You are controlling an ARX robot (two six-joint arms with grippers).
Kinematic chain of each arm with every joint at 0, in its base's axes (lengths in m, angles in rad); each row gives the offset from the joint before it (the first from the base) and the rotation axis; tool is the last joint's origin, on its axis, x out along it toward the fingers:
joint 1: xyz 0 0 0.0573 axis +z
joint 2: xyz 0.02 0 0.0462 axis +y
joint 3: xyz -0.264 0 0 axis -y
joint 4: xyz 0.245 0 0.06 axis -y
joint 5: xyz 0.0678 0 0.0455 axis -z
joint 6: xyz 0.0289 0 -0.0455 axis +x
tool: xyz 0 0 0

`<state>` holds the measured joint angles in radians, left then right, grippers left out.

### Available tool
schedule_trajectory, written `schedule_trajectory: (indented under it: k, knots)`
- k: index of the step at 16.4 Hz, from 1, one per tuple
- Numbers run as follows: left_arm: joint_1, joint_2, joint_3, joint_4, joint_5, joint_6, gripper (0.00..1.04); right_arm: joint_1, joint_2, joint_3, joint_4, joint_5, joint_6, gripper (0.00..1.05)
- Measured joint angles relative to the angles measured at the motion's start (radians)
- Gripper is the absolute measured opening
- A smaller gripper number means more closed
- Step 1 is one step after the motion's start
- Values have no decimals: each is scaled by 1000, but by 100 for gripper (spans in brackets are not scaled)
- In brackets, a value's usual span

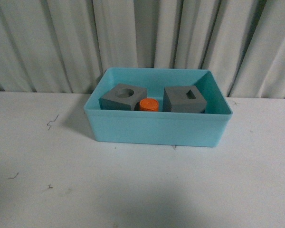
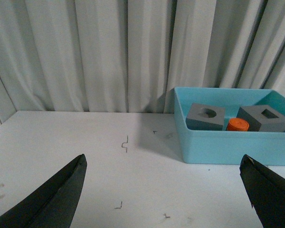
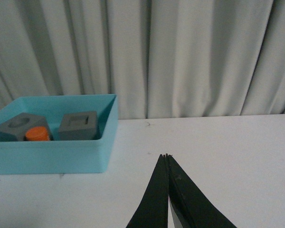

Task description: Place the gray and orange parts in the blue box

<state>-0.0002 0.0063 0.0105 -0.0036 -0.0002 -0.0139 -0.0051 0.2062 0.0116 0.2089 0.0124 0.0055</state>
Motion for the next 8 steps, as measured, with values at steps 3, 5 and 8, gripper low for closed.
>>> schedule_trajectory:
  k: [3, 5, 8]
  knots:
    - [0, 0, 0, 0, 0, 0, 98, 5, -54, 0, -64, -10, 0, 2]
    - [0, 0, 0, 0, 0, 0, 98, 5, -203, 3, -193, -12, 0, 2]
    - [0, 0, 0, 0, 0, 0, 98, 5, -203, 1, -212, -11, 0, 2]
